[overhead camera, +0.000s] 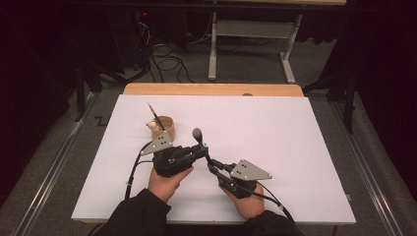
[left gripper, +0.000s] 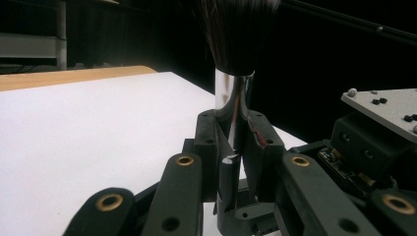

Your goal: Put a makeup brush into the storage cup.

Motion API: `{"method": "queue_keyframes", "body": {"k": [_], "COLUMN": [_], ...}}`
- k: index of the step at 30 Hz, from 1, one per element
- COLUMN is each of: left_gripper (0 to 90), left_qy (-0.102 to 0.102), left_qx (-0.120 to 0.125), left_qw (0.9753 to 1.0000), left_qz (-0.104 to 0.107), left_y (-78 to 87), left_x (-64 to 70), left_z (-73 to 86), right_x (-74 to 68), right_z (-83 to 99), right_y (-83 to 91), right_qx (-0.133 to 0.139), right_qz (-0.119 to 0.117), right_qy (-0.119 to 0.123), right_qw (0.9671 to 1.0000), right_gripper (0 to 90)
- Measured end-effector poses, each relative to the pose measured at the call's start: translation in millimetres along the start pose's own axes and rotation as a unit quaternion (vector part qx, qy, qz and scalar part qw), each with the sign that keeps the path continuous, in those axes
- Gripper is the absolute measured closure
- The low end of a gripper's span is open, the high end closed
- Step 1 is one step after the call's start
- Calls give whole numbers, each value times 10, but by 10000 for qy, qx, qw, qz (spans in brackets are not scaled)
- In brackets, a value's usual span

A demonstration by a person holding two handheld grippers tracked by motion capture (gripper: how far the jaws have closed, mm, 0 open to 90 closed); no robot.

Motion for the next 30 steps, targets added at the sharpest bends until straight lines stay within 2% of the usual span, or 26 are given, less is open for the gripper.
{"method": "queue_keyframes", "body": {"k": [6,17,30], "left_gripper": [780,779,779], "left_qy": [-37,-100,-341], "left_qx": [-16,-27,-121], "left_qw": [10000,9999,9989], "left_qz": [14,-53,-310], "left_y": [3,29,97], "left_x": [8,-4,-42], "left_z": [3,6,13], "right_x": [-11,-6,25], "right_z": [8,18,12], "right_y": [-18,-34,0], "right_qx": [-65,-124,-169], "right_qz": [-91,-109,-127], "right_qy": [-37,-130,-237], "right_qw": [9999,9998,9995], "right_gripper": [724,563,364]}}
Point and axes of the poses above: each handheld gripper's, and its own axes: y roughly backward along the jaws, z roughly out of its underside, x roughly to its right, the point moved 3 cm from there along -y, roughly forward along the jaws, and after that the axes turned 4 degrees about y, right-handed, at the moved point
